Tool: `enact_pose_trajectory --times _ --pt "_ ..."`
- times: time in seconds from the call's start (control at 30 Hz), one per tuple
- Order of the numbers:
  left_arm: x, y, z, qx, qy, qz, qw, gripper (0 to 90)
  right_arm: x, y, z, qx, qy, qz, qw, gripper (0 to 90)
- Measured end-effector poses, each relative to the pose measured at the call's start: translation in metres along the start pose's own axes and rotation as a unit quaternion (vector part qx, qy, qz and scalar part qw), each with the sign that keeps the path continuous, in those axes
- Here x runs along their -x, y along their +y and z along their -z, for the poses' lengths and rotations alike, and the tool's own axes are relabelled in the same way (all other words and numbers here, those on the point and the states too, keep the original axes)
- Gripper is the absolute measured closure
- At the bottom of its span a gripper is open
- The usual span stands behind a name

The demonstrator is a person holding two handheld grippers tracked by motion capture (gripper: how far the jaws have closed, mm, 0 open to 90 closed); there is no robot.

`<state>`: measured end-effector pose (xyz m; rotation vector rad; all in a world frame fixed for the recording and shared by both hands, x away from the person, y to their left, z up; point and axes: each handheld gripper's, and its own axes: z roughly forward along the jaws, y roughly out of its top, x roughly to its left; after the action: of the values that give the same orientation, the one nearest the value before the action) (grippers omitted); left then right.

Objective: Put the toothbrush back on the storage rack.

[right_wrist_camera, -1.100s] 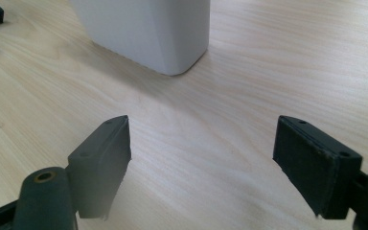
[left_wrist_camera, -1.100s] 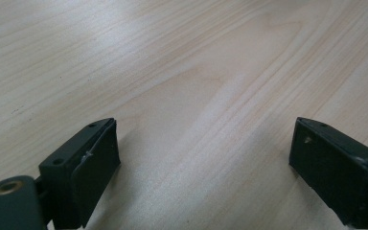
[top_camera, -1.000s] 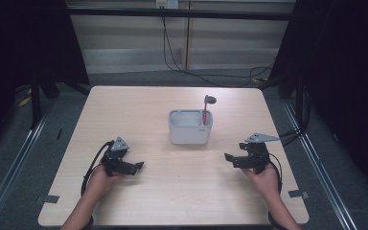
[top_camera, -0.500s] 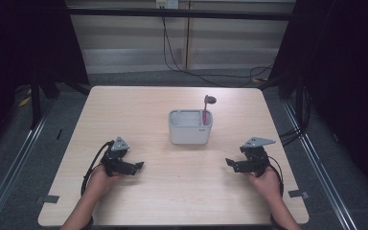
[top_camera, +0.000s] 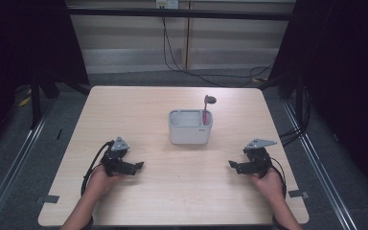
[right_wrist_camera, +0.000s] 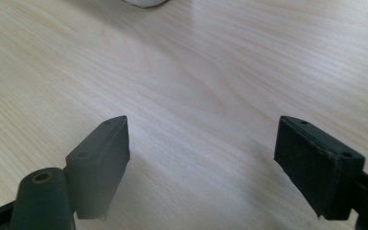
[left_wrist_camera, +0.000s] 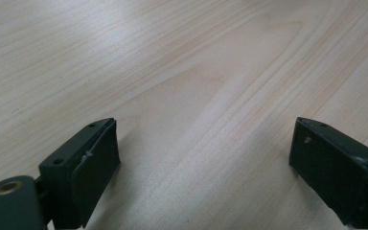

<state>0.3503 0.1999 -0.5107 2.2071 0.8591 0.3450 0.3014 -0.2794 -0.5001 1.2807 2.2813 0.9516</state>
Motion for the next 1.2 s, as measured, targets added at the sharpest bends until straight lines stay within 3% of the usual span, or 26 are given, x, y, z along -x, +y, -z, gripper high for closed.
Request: enact_pose_trajectory --times 0.37,0.57,0.93,1.2 --pt "0.0 0.0 0.0 0.0 0.0 0.001 1.0 9.6 0.002 -0.005 -0.003 -0.013 -0.006 0.01 0.9999 17.8" --pt "0.0 0.0 0.0 0.0 0.0 0.001 1.0 9.6 0.001 -0.006 -0.003 -0.013 -0.007 0.002 0.9999 17.0" --pt "0.0 0.0 0.0 0.0 0.0 0.001 1.0 9.6 0.004 -0.013 -0.005 0.011 -0.01 -0.009 0.9998 13.2" --pt "0.0 0.0 0.0 0.001 0.0 0.001 1.0 9.6 0.004 -0.013 -0.005 0.01 -0.009 -0.012 0.9998 13.1"
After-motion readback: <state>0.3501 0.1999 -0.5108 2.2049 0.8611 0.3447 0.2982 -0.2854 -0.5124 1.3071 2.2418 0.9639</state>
